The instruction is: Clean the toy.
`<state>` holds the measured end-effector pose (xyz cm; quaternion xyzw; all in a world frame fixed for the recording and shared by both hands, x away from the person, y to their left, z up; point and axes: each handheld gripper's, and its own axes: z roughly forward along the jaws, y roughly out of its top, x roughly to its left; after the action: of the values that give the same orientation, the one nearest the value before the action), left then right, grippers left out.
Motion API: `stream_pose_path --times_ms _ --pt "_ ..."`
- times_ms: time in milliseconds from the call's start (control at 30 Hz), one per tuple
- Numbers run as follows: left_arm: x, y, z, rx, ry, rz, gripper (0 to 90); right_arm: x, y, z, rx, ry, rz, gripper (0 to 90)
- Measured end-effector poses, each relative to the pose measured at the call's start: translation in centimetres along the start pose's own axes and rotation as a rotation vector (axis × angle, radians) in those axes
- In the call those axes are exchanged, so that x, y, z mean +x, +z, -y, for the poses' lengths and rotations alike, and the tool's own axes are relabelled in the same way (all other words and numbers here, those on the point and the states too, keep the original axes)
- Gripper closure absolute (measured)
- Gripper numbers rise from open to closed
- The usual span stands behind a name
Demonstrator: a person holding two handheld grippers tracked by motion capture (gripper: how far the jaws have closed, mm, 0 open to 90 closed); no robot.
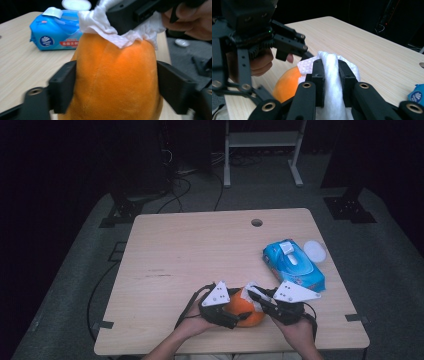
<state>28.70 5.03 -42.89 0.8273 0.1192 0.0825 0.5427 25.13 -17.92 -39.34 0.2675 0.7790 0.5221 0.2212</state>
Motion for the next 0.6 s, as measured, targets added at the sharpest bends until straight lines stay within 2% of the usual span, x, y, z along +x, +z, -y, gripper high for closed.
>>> stream_pose_path --times_ms 100,167,233,367,467,567,600 --pt "0.4 0.1 0.2 0.007 -0.030 -0.001 9.2 0.1 0.0 0.1 0.006 -0.013 0.003 77.8" --pt "0.5 0.1 0.4 0.005 -0.036 0.010 9.0 0.0 0.0 0.1 0.005 -0.008 0.001 77.8" --pt "0.5 0.0 0.4 0.006 -0.029 0.016 14.5 -0.1 0.0 0.1 0.003 -0.007 -0.003 77.8" --pt "0.1 -0.3 0.0 0.004 0.006 -0.024 34.5 -0.2 -0.2 0.1 0.003 0.004 0.013 77.8" --pt "-0.4 -0.5 -0.5 0.014 0.025 -0.039 38.1 0.8 -0.5 -0.6 -0.007 -0.038 0.021 77.8" --pt "-0.8 -0.2 -0.8 0.029 0.047 -0.048 38.4 2.4 0.0 -1.2 0.003 -0.087 -0.015 77.7" --pt "-1.0 -0.2 -0.7 0.034 0.053 -0.052 38.4 2.8 0.2 -1.2 0.016 -0.110 -0.012 77.8"
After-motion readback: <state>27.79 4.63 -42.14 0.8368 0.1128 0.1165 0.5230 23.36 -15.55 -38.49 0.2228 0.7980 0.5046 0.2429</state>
